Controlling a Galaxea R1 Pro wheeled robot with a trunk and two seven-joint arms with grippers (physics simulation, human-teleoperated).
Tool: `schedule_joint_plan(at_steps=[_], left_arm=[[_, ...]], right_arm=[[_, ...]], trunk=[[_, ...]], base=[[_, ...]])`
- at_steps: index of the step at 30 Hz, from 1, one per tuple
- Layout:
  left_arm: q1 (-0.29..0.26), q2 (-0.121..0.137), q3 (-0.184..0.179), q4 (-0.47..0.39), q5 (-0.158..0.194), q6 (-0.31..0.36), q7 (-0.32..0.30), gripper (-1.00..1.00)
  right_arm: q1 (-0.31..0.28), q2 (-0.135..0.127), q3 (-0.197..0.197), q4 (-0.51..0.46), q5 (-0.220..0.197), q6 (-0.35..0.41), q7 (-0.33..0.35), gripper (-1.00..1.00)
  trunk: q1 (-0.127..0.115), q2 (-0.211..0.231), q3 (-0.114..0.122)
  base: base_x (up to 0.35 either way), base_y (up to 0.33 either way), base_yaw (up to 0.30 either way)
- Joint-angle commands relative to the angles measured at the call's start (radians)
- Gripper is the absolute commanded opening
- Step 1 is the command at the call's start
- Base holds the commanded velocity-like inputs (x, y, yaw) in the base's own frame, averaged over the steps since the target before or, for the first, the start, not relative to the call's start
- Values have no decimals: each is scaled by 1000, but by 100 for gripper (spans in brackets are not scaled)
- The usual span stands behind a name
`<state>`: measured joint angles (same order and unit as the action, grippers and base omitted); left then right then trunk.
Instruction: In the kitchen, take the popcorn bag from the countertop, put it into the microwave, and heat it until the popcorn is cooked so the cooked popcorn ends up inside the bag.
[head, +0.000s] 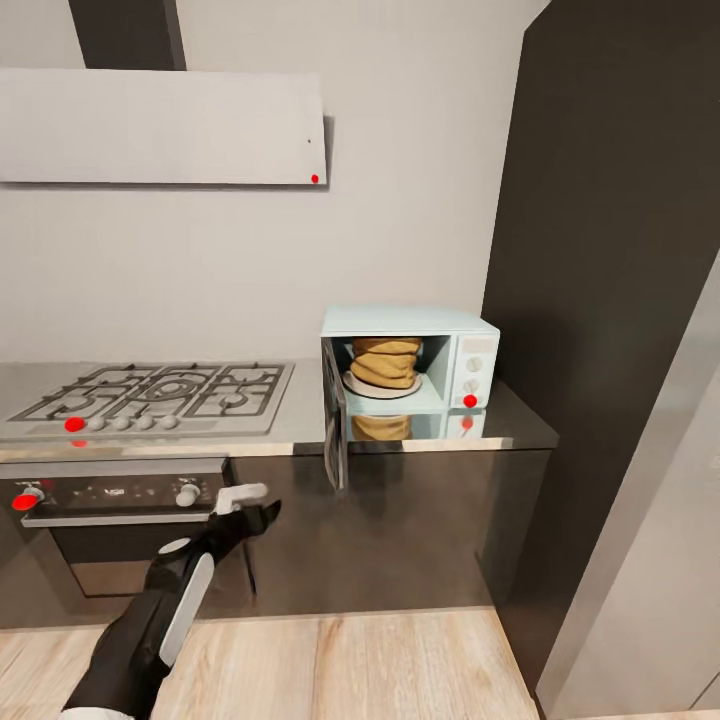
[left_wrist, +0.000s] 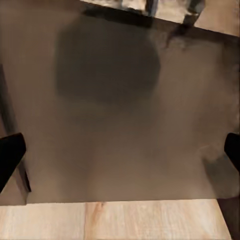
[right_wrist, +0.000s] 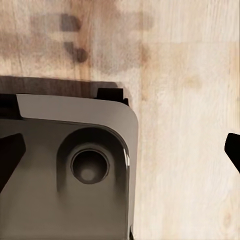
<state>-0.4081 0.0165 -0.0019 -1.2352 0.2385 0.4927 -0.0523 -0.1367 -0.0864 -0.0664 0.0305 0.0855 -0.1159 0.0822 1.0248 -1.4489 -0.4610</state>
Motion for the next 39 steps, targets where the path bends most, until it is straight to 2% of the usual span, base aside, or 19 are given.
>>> schedule_joint_plan(at_steps=[1,2,5,6,7,9,14,16,18,19,22,26,29,32,39], left_arm=[[-7,0,0,-2,12,2,-40,100],[-14,0,0,-8,35,-4,-123,100],[-17,-7,-5,-63,59,-26,-203,100],[-18,-10,-14,-75,59,-29,-208,100],[-18,-12,-42,-86,59,-34,-212,100],[-18,-11,-62,-94,60,-38,-213,100],[-18,-11,-76,-159,65,-38,-219,100],[-18,-11,-56,-168,75,-6,-218,100],[-18,-13,-13,-170,86,7,-213,100],[-18,-13,22,-170,93,9,-197,100],[-18,-24,59,-179,102,5,-144,100],[-18,-62,61,-226,106,3,-123,100],[-18,-63,57,-237,105,2,-145,100],[-18,-61,56,-245,104,3,-198,100],[-18,-54,56,-248,104,8,-211,100]], right_arm=[[-1,-2,-7,3,9,-6,2,100],[-1,-2,-7,3,8,-6,2,100],[-1,-1,-7,3,9,-6,2,100],[-1,-1,-7,3,9,-5,2,100],[-1,-2,-7,3,9,-6,2,100],[-1,-2,-7,2,10,-7,2,100],[-1,-1,-7,2,12,-6,2,100],[-1,-2,-8,2,11,-5,2,100],[-1,-1,-9,2,11,-5,2,100],[-1,-2,-9,2,11,-5,2,100],[-1,-2,-9,2,11,-5,2,100],[-1,-3,-9,2,11,-7,2,100],[-1,-3,-8,2,11,-7,2,100],[-1,-3,-8,2,11,-7,2,100],[-1,-1,-7,2,14,-8,2,100]], trunk=[[0,-1,-1],[0,-1,-1],[0,-1,-1],[0,-1,-1],[0,-1,-1],[0,-1,-1],[0,-1,-1],[0,-1,-1],[0,-1,-1],[0,-1,-1],[0,-1,-1],[0,-1,-1],[0,-1,-1],[0,-1,-1],[0,-1,-1]], base=[[0,0,0],[0,0,0],[0,0,0],[0,0,0],[0,0,0],[0,0,0],[0,0,0],[0,0,0],[0,0,0],[0,0,0],[0,0,0],[0,0,0],[0,0,0],[0,0,0],[1,0,0]])
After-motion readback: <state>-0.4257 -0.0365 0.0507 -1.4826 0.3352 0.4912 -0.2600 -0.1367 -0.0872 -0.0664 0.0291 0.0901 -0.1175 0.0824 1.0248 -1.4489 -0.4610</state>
